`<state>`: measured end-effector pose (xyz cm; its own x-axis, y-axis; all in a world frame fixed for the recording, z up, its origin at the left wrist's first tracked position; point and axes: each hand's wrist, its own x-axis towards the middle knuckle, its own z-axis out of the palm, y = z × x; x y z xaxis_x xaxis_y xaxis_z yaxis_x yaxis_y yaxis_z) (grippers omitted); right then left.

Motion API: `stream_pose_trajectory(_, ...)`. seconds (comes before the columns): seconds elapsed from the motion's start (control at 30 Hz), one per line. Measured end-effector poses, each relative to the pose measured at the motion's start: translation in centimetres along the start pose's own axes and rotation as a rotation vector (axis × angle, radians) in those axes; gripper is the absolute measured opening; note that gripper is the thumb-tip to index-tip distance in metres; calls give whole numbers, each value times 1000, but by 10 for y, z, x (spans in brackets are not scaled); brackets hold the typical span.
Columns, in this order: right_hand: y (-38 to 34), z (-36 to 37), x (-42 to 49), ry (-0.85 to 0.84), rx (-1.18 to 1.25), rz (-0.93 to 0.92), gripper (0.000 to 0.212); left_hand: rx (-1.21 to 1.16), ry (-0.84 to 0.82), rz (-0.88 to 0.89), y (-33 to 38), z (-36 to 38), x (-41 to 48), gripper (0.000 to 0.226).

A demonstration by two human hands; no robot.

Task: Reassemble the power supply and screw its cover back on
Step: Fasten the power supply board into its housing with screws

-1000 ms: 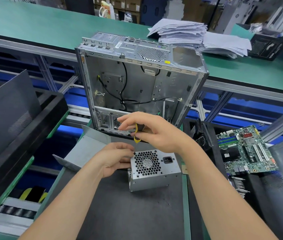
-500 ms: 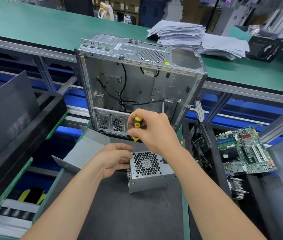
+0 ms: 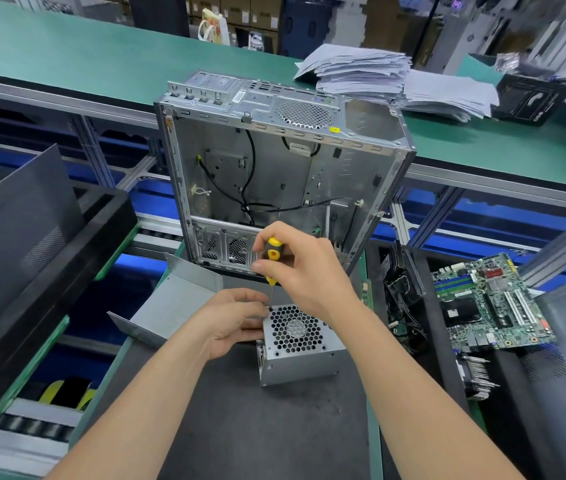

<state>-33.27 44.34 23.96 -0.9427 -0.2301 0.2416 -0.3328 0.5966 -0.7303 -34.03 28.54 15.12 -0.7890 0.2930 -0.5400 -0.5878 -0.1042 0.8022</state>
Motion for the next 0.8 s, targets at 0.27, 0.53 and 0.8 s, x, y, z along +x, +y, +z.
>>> stream_pose_trajectory(0.27,-4,-7,-4,12,-182,-20,20,23,-15,36,-5,-3,1,19)
stream_pose_trajectory(0.53,15,-25,-26,228,182,126,11,495,-16,594,-2,-12,-2,24)
stream_pose_trajectory(0.8,47,-16,-67,86,345,259,14,479,49,675,-27,-33,-23,24)
